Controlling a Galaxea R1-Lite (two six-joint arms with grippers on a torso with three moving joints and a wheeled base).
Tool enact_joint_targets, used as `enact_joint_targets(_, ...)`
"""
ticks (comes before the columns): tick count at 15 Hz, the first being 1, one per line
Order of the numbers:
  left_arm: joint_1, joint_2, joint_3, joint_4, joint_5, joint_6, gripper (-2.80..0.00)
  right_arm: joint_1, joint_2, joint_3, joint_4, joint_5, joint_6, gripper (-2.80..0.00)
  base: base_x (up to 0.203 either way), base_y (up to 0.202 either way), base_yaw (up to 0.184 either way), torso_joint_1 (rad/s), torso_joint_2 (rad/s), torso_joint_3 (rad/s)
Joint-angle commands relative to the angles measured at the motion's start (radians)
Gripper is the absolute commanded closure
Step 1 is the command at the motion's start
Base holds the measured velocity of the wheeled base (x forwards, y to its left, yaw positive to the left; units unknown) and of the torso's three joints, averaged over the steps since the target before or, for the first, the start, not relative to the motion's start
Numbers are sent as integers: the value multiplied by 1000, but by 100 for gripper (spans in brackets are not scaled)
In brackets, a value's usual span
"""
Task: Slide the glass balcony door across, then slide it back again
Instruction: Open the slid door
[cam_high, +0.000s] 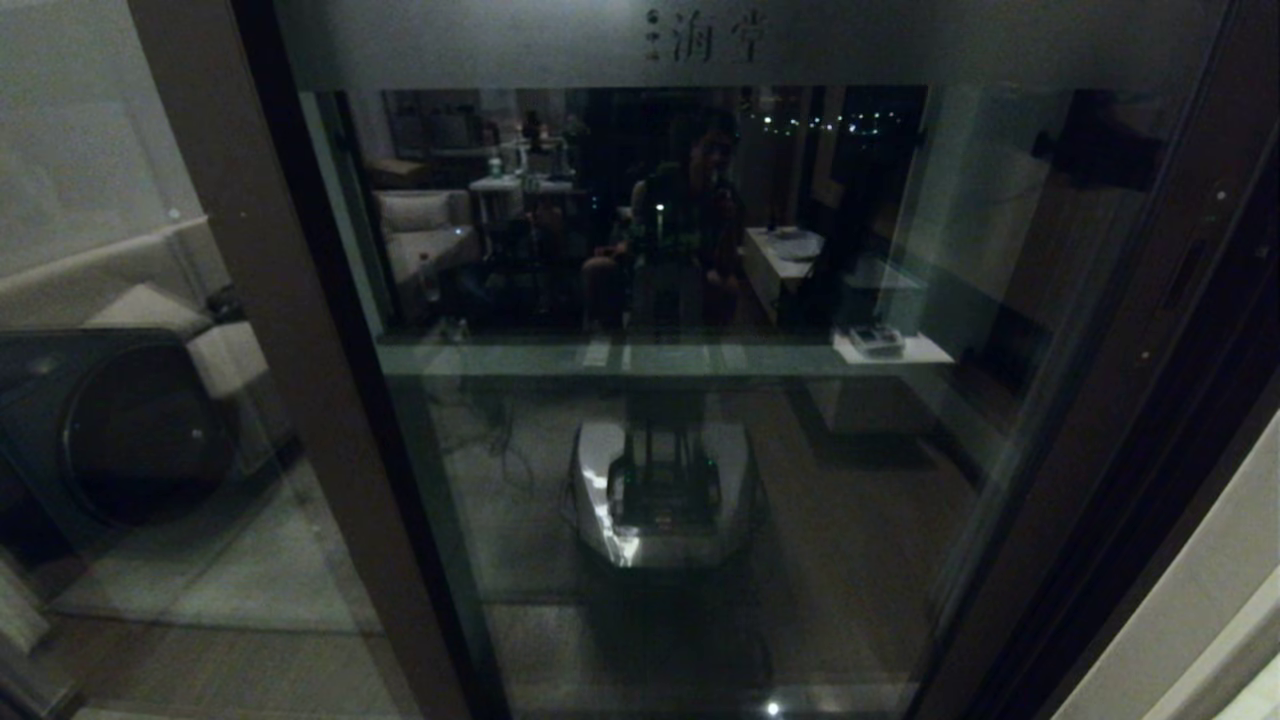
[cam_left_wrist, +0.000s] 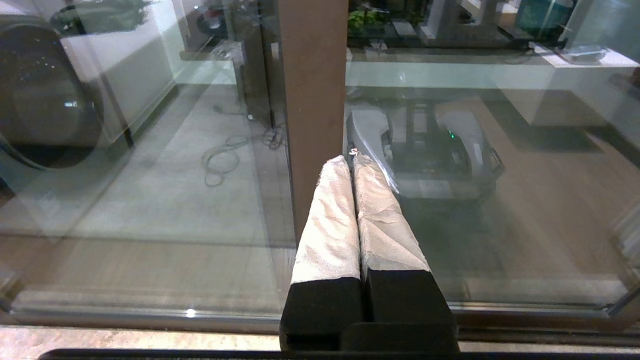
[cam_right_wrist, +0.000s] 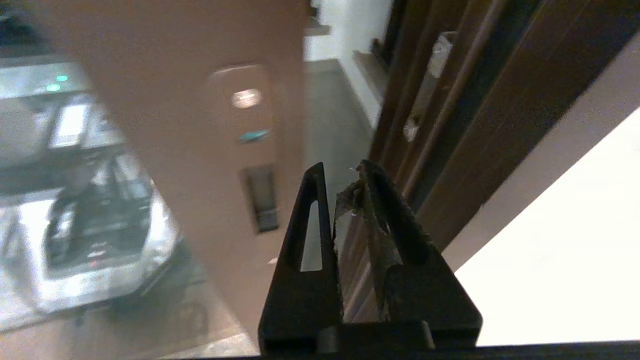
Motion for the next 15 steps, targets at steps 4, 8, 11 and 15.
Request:
enact_joint_targets(4,0,0,2,0,0,0,0,0,103,-68,1,-12,0,0,0,0,0,0,0,0)
enact_joint_targets(8,0,0,2,0,0,0,0,8,163,-114,0,-21,17,0,0,0,0,0,0,0)
enact_joint_targets(11,0,0,2,0,0,0,0,35,226,-163,-1,0,58,0,0,0,0,0,0,0)
enact_joint_targets(15,0,0,2,0,0,0,0,42,226,-160,-5,19,64,0,0,0,0,0,0,0)
